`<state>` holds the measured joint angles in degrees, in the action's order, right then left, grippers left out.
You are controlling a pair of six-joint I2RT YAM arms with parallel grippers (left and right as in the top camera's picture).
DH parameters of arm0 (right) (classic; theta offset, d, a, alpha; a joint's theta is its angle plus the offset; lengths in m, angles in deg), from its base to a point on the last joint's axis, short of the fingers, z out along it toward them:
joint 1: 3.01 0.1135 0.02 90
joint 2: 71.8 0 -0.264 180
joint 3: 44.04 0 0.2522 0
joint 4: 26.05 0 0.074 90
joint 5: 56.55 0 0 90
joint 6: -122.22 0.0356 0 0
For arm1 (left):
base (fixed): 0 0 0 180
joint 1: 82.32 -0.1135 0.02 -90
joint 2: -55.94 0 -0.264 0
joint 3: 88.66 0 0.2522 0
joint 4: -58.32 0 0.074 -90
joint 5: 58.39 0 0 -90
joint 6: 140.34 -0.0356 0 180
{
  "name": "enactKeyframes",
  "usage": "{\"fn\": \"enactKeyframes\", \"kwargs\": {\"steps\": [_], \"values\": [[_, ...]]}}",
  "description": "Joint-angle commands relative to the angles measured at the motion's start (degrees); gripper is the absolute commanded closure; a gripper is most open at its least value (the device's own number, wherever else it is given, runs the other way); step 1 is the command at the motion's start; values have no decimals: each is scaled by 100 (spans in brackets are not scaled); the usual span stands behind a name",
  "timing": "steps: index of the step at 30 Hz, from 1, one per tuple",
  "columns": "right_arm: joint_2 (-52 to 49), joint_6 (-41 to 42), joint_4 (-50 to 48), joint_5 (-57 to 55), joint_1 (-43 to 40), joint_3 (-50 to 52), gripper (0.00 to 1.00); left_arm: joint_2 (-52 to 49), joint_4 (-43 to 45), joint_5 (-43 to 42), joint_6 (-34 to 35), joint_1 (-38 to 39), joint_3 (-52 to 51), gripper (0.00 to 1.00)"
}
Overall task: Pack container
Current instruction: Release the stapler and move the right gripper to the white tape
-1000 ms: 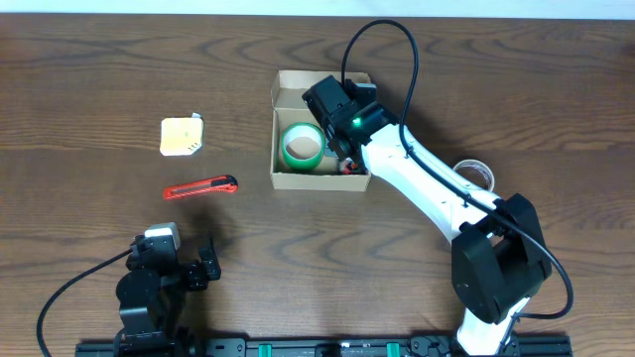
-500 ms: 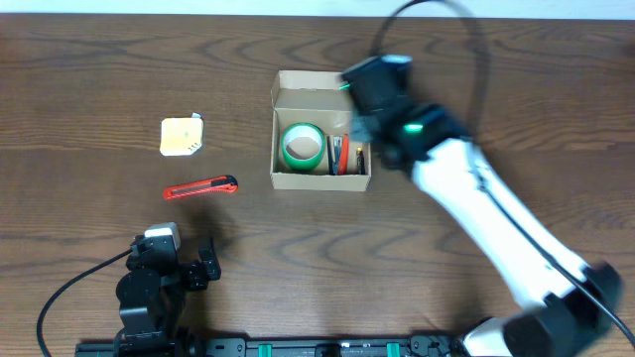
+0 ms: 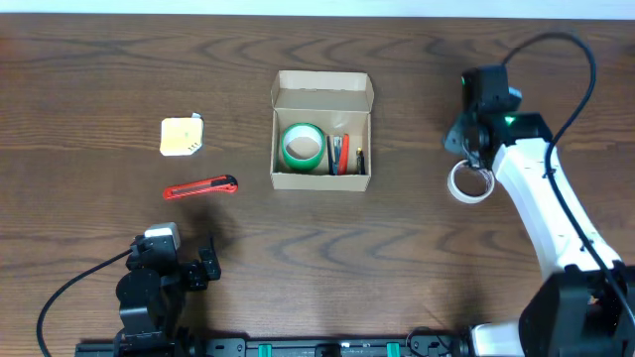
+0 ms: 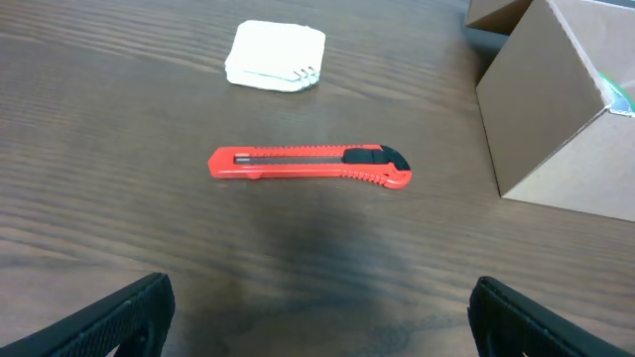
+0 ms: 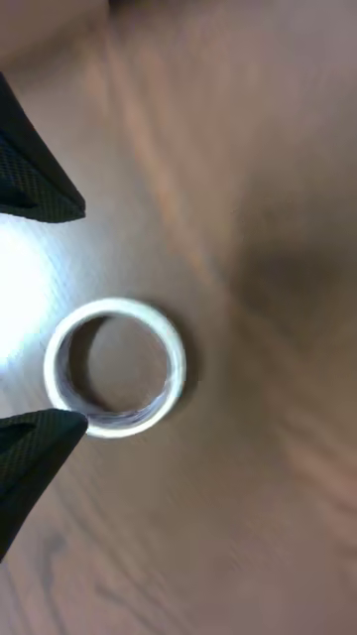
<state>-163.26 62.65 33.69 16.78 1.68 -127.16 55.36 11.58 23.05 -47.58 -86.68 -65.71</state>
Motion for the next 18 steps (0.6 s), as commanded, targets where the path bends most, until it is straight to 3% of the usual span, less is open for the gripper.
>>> {"fn": "enactKeyframes", "kwargs": {"steps": [1, 7, 10, 18], "values": [[-26, -337, -400, 363, -170, 540, 37, 33, 7, 44, -63, -22, -46, 5], [-50, -466, -1329, 369, -162, 1276, 37, 33, 7, 44, -63, -22, -46, 5], [-70, -645, -1716, 590, -162, 1545, 44, 33, 7, 44, -63, -22, -46, 5], [-212, -715, -2203, 656, -162, 1934, 50, 33, 7, 44, -63, -22, -46, 5]]}}
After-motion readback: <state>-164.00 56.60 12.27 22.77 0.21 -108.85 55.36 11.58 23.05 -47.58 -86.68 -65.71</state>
